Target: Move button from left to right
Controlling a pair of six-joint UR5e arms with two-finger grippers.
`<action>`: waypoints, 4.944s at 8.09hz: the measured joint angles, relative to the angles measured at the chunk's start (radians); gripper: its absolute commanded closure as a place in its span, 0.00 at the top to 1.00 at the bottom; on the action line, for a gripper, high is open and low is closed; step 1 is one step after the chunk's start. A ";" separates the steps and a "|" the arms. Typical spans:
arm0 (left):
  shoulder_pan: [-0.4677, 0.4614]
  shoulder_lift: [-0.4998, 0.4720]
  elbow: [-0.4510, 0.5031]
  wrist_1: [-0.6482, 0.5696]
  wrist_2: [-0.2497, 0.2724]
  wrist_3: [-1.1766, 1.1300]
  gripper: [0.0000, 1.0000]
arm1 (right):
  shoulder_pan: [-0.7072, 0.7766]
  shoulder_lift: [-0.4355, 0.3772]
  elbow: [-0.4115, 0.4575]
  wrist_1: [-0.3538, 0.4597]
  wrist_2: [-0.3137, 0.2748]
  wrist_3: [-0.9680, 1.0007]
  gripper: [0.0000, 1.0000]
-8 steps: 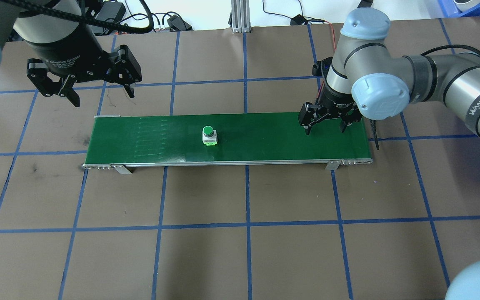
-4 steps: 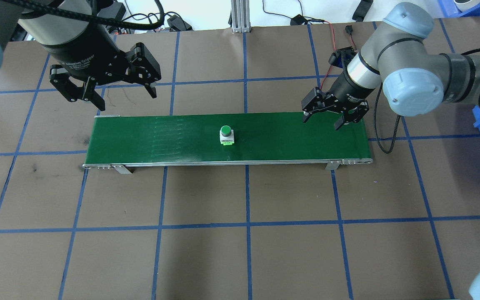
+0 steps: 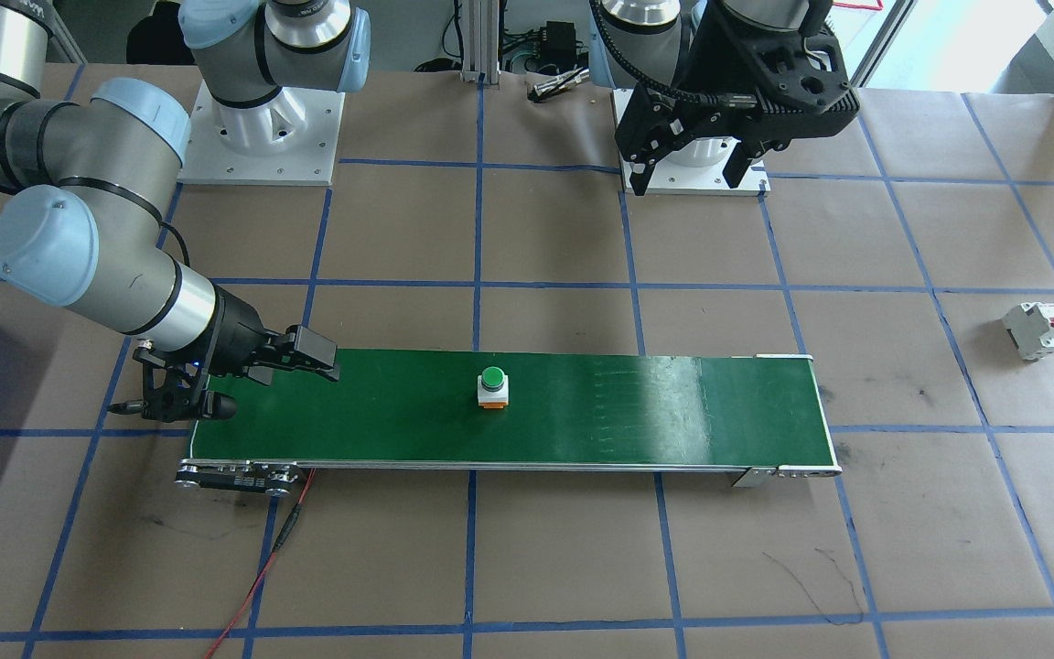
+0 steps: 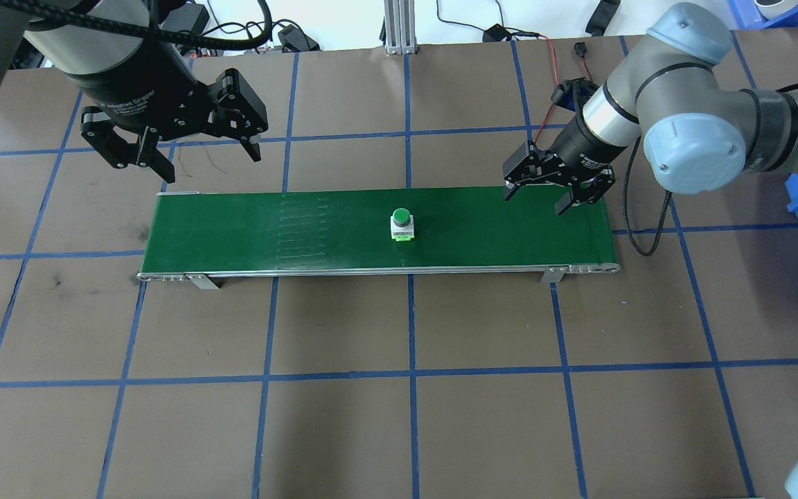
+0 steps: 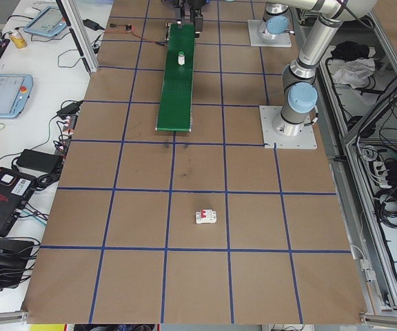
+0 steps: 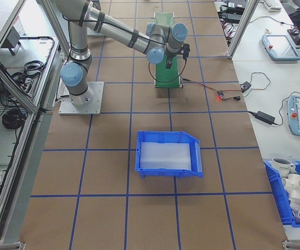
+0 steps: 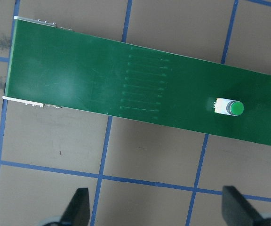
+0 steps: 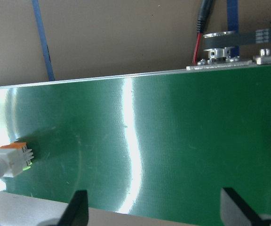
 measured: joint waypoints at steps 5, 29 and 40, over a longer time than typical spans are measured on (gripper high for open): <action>0.000 0.002 -0.004 0.004 0.038 0.076 1.00 | 0.000 0.004 0.003 -0.004 0.006 0.036 0.99; 0.000 0.018 -0.004 0.010 0.042 0.080 1.00 | -0.215 -0.023 -0.109 -0.040 -0.442 -0.662 0.05; 0.000 0.024 -0.005 0.011 0.042 0.081 1.00 | -0.732 0.219 -0.148 -0.308 -0.375 -2.012 0.33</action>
